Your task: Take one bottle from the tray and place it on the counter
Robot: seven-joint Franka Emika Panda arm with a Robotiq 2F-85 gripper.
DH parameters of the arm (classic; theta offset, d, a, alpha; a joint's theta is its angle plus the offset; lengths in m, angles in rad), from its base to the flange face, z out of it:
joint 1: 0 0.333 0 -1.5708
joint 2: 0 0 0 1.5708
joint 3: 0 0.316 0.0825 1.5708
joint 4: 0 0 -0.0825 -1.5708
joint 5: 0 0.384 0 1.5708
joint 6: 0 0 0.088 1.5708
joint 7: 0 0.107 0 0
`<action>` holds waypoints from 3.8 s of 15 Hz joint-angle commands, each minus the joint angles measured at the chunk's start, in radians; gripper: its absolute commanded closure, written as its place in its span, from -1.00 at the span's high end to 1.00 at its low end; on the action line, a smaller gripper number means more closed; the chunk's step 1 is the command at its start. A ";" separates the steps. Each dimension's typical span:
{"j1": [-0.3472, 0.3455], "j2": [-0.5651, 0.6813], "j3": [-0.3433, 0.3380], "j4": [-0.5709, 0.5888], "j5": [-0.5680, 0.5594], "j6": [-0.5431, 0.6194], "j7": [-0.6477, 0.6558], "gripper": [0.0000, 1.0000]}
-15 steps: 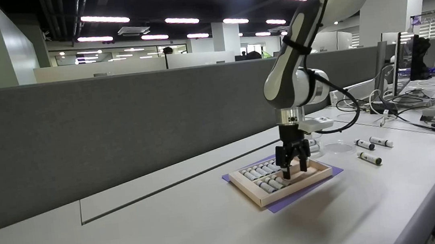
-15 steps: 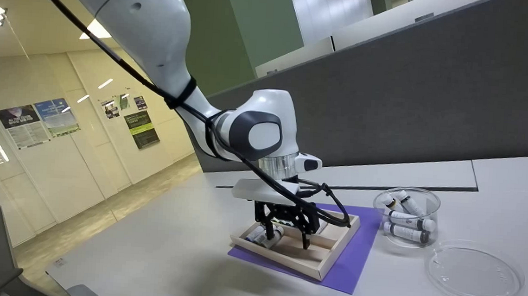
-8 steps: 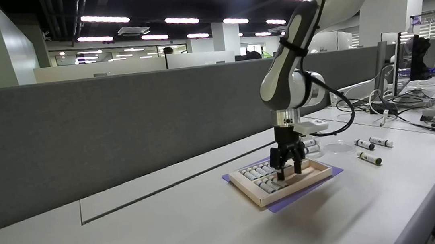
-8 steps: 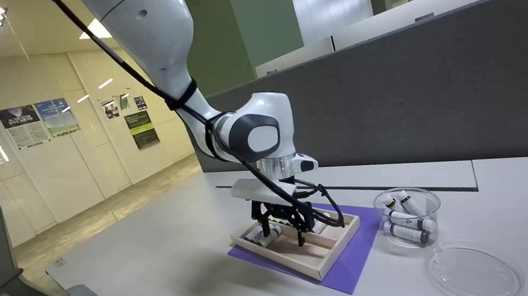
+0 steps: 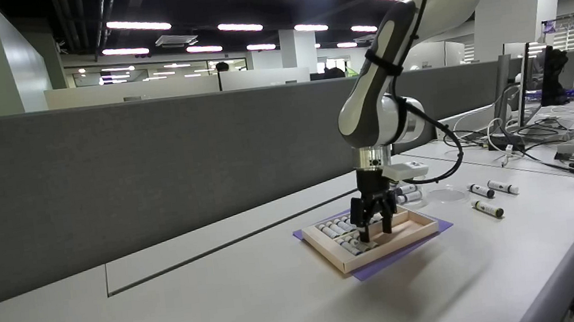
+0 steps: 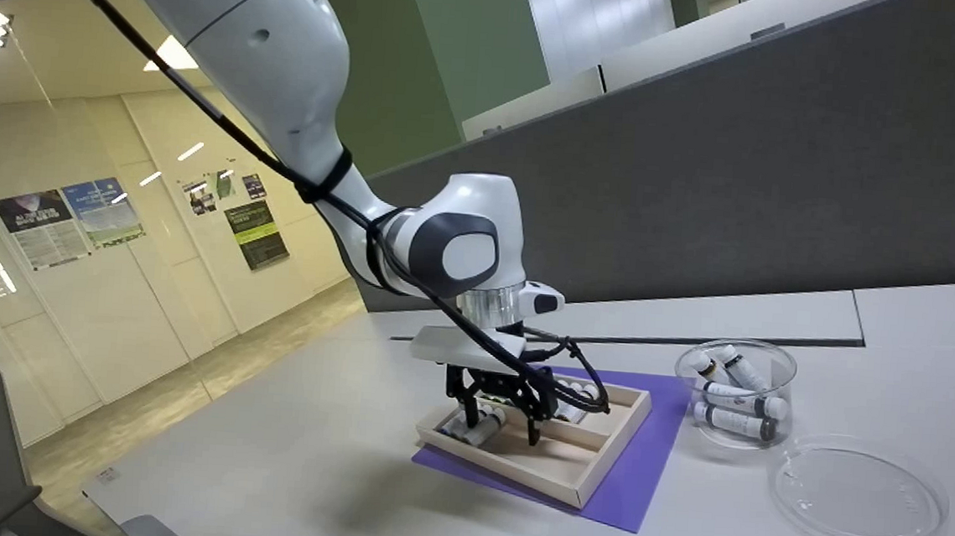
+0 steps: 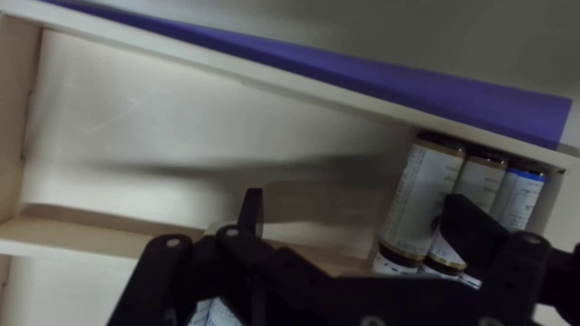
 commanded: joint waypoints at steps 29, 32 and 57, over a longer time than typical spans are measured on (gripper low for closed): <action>-0.030 0.072 0.028 0.041 -0.003 -0.015 0.037 -0.13; -0.030 0.049 0.016 0.036 -0.009 -0.030 0.044 -0.58; -0.214 -0.207 -0.182 -0.227 -0.001 0.071 -0.032 -1.00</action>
